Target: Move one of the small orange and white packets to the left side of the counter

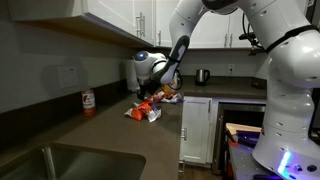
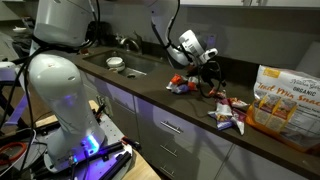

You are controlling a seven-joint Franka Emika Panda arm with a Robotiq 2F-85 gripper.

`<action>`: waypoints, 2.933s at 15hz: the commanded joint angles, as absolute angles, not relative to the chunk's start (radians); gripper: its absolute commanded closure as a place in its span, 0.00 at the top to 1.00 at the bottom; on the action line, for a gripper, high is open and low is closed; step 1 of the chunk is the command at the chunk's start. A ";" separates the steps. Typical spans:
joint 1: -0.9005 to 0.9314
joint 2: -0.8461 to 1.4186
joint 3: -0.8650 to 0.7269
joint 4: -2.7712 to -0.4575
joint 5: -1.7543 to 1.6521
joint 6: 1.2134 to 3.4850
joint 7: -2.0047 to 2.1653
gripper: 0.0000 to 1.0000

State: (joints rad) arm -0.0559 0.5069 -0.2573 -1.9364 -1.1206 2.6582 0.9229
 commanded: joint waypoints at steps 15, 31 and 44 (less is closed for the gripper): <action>-0.057 0.483 -0.211 -1.963 -1.085 2.484 0.901 0.01; -0.051 -0.061 -0.096 -2.313 -0.837 2.317 0.700 0.00; 0.037 -0.204 0.069 -2.275 -0.240 2.093 0.420 0.00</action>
